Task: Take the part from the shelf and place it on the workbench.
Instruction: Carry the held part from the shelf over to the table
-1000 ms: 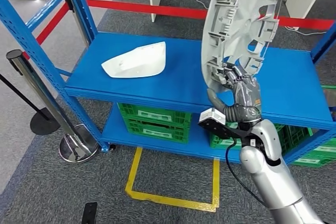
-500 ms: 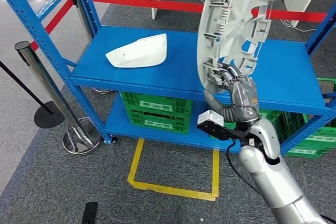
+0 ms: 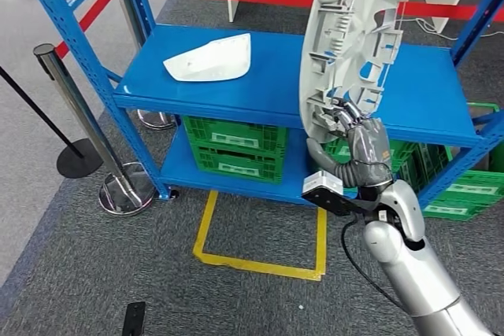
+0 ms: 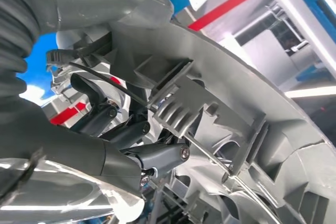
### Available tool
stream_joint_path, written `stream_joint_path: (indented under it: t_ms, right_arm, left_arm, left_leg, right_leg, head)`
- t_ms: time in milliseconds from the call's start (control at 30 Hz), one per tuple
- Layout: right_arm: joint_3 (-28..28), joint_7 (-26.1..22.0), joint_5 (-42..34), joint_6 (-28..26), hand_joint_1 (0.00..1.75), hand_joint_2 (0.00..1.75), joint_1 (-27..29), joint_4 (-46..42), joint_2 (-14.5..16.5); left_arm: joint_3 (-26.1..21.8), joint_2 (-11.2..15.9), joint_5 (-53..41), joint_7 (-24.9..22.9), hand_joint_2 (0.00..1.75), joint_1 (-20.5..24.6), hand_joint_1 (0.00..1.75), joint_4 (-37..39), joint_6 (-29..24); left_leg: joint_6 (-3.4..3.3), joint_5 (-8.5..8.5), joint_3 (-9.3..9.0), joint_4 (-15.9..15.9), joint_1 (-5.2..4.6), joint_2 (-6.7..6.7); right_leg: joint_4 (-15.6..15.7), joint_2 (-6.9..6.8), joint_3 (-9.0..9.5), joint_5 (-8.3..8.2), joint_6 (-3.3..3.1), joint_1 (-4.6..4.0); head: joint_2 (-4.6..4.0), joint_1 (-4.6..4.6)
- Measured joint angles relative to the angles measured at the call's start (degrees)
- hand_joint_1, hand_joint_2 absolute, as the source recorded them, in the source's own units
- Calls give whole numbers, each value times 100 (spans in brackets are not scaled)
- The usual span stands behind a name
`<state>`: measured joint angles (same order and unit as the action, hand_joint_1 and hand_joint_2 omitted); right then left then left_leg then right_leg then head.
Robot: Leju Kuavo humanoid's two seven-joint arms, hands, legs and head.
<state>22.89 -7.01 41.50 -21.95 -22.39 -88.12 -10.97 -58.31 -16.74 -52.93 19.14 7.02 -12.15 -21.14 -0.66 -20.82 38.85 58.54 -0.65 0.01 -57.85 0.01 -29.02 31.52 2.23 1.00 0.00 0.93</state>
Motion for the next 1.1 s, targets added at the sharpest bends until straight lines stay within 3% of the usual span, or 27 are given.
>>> stream_joint_path:
  t_ms: [67,100,167,200,233,267,300,367,433,467,533,567,633,700,733,767,800,867,933,967,1033,1067,1100]
  right_arm:
    - [10,-58,-131,102,175,175,-4,-8,-17]
    - [14,-81,-202,154,175,175,-9,-15,-25]
    - [19,-100,-307,226,175,175,-13,-27,-29]
    - [19,-114,-353,256,175,175,-13,-29,-32]
    - [19,-141,-420,294,175,175,-13,-29,-36]
    - [19,-179,-507,344,175,175,-13,-29,-40]
    - [20,-231,-620,416,175,175,-14,-31,-46]
    - [21,-338,-859,567,175,175,-11,-46,-67]
    - [21,-447,-1093,685,175,175,-12,-74,-88]
    - [21,-506,-1210,723,175,175,-14,-91,-93]
    - [21,-622,-1414,784,175,175,-16,-130,-101]
    - [21,-665,-1500,811,175,175,-15,-148,-107]
    - [21,-713,-1646,853,175,175,-13,-179,-119]
    - [21,-746,-1759,883,175,175,-4,-208,-124]
    - [21,-758,-1787,894,175,175,4,-216,-127]
    - [21,-769,-1803,901,175,175,12,-220,-129]
    - [21,-774,-1809,906,175,175,18,-223,-131]
    - [21,-777,-1814,907,175,175,19,-246,-132]
    - [21,-777,-1816,909,175,175,16,-291,-132]
    - [21,-779,-1818,910,175,175,17,-306,-132]
    - [21,-782,-1822,912,175,175,22,-322,-132]
    - [21,-781,-1822,914,175,175,22,-324,-133]
    - [21,-780,-1823,916,175,175,21,-328,-133]
  left_arm:
    - [-1,8,4,1,175,-13,0,0,0]
    - [-1,11,7,1,175,-17,0,0,0]
    - [-2,16,10,1,175,-14,0,0,0]
    - [-2,18,10,1,175,-10,0,0,1]
    - [-2,20,10,2,175,-8,0,0,1]
    - [-2,21,10,4,175,-8,0,0,2]
    - [-2,22,10,7,175,-7,0,0,2]
    - [-2,27,10,13,175,5,0,0,2]
    - [-2,30,11,18,175,25,0,0,-2]
    - [-2,31,13,20,175,32,0,0,-4]
    - [-3,28,22,22,175,28,0,0,-15]
    - [-3,26,28,22,175,27,0,0,-25]
    - [-4,16,36,22,175,31,0,0,-42]
    - [-4,6,41,22,175,35,0,0,-54]
    - [-5,2,46,22,175,33,0,0,-60]
    - [-5,1,50,22,175,32,0,0,-64]
    - [-6,0,52,22,175,31,0,0,-67]
    - [-7,-5,52,22,175,32,0,0,-68]
    - [-6,-10,52,22,175,34,0,0,-71]
    - [-5,-10,52,22,175,34,0,0,-73]
    - [-5,-6,52,22,175,28,0,0,-76]
    - [-5,-4,52,22,175,23,0,0,-77]
    - [-6,-1,53,22,175,17,0,0,-78]
  left_leg:
    - [64,-131,67,92,13,-6]
    - [100,-354,124,272,23,-10]
    - [156,-961,264,955,45,-11]
    - [167,-1166,313,1325,50,-10]
    - [164,-1236,312,1591,51,-10]
    - [147,-1168,231,1673,49,-11]
    - [114,-1023,67,1563,45,-12]
    - [-12,-824,-498,845,15,-14]
    - [-109,-906,-988,75,-26,-16]
    - [-134,-961,-1086,-126,-45,-16]
    - [-151,-863,-1066,-248,-50,-9]
    - [-173,-786,-1029,-286,-39,1]
    - [-217,-635,-913,-332,-11,19]
    - [-242,-510,-747,-320,-13,21]
    - [-240,-450,-662,-309,-14,21]
    - [-234,-391,-573,-292,-14,21]
    - [-223,-340,-482,-266,-13,21]
    - [-188,-261,-303,-179,-14,20]
    - [-139,-196,-169,-80,-31,20]
    - [-114,-155,-125,-52,-39,21]
    - [-65,-75,-62,-32,-44,17]
    - [-30,-125,-22,3,-43,12]
    - [10,-278,32,119,-36,7]
  right_leg:
    - [-13,-18,-98,-93,-110,12]
    - [-10,-27,-161,-154,-162,22]
    - [-17,-31,-296,-281,-211,17]
    - [-22,-33,-378,-346,-215,11]
    - [-28,-33,-462,-408,-216,3]
    - [-32,-32,-546,-470,-218,-10]
    - [-34,-30,-622,-530,-218,-26]
    - [-36,-26,-742,-639,-203,-61]
    - [-25,-36,-803,-743,-155,-68]
    - [-5,-44,-819,-801,-122,-58]
    - [47,-48,-847,-893,-57,-38]
    - [22,-40,-891,-823,-31,-36]
    - [-360,-24,-1045,-369,14,-33]
    - [-1116,-20,-1227,149,55,-31]
    - [-1431,-20,-1267,238,70,-30]
    - [-1593,-20,-1233,196,82,-30]
    - [-1545,-21,-1099,53,87,-29]
    - [-904,-24,-558,-174,85,-27]
    - [-163,-15,-46,-95,59,-36]
    - [20,-11,62,-24,37,-46]
    - [60,-20,20,-55,-49,-41]
    - [56,-28,-28,-105,-104,-30]
    - [57,-37,-85,-160,-165,-15]
  head:
    - [0,7]
    - [0,14]
    - [0,31]
    - [0,32]
    - [0,31]
    - [0,33]
    - [0,32]
    - [0,29]
    - [0,22]
    - [0,24]
    - [0,27]
    - [0,24]
    - [0,9]
    - [0,0]
    - [0,2]
    - [0,1]
    - [0,-1]
    - [0,-1]
    - [0,4]
    - [0,5]
    - [0,1]
    - [0,5]
    - [0,13]
